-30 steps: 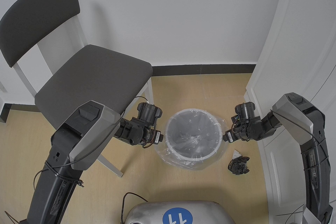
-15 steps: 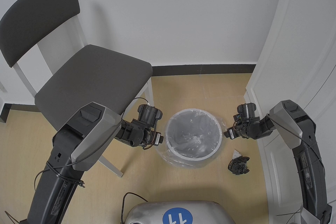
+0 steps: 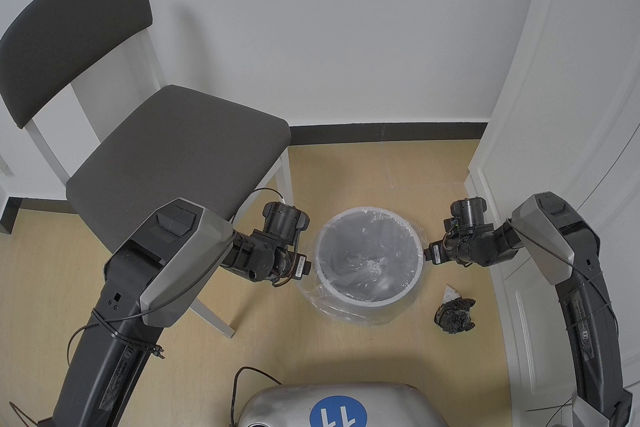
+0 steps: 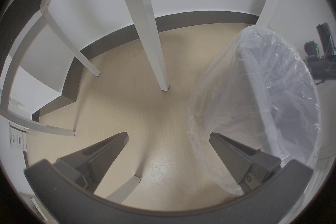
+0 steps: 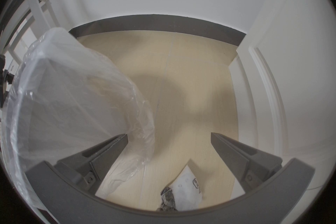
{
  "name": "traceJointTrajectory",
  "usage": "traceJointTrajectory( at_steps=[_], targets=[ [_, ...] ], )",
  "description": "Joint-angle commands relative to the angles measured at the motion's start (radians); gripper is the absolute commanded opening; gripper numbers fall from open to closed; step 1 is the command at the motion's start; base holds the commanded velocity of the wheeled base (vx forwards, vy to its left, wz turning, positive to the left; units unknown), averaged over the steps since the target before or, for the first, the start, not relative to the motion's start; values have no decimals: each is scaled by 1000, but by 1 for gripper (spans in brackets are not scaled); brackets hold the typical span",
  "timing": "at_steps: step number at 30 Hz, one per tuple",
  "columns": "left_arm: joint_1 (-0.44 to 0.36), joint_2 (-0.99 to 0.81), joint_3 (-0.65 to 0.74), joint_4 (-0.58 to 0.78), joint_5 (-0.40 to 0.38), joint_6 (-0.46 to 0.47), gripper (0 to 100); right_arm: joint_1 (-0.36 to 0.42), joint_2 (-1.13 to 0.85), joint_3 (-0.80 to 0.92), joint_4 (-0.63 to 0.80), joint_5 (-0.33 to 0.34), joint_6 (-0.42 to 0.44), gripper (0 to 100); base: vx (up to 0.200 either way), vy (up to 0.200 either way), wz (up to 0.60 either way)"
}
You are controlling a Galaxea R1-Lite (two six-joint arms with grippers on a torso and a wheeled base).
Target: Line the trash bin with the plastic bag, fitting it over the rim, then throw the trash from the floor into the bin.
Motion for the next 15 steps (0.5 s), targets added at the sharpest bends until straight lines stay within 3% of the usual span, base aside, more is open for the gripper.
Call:
traceJointTrajectory(
  at_steps=[1, 6, 15],
  targets=[
    [1, 6, -2, 2, 0, 2, 100, -9, -139, 153, 2, -5, 53, 100, 0, 0, 0],
    [3, 6, 0, -1, -2, 4, 100, -38, -197, 265, -10, -1, 78, 100, 0, 0, 0],
    [15, 13, 9, -63, -14, 2, 100, -94, -185, 305, -12, -1, 280, 100, 0, 0, 0]
  ],
)
